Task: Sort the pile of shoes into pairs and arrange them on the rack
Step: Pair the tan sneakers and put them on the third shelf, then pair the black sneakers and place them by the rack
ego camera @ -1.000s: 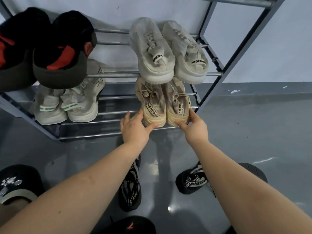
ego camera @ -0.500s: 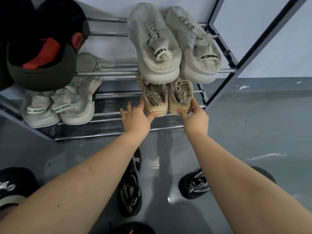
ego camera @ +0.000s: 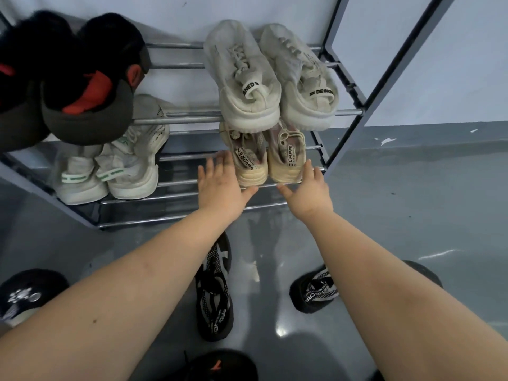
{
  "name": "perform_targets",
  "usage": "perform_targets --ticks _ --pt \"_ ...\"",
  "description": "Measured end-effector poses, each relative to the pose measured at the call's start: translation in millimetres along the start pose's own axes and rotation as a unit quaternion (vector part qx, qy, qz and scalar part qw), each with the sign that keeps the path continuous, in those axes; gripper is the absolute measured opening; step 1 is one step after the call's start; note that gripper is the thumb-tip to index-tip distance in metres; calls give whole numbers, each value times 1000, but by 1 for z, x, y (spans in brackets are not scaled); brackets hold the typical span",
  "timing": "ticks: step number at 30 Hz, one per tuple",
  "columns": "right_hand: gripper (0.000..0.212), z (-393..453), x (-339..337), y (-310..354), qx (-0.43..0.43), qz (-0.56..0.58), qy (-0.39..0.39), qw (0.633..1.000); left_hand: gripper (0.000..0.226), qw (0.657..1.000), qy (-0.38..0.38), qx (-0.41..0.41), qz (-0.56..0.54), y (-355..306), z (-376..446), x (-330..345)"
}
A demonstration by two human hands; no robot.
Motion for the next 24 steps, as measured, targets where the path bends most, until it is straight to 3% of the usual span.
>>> perform_targets --ticks 3,6,10,16,24 --pt "89 -33 5 -2 -49 -94 44 993 88 992 25 106 70 -12 -45 8" --pt "88 -67 7 -18 -88 -185 87 975 83 961 84 207 160 -17 -96 33" --pt "85 -112 10 -56 -94 -261 145 950 82 923 158 273 221 -9 -153 65" --pt "84 -164 14 -121 -56 -278 187 940 79 889 227 305 256 -13 -182 87" --pt "81 -192 12 -189 -4 -294 231 927 80 886 301 264 234 -49 -187 134"
Point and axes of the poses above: each hand's wrist, its own z-axis towards the middle knuckle, its own x-axis out of the palm, y = z × x, the point moved 8 cm from there along z, towards the middle knuckle, and after that the axes turned 10 degrees about -x, right-handed, at the moved point
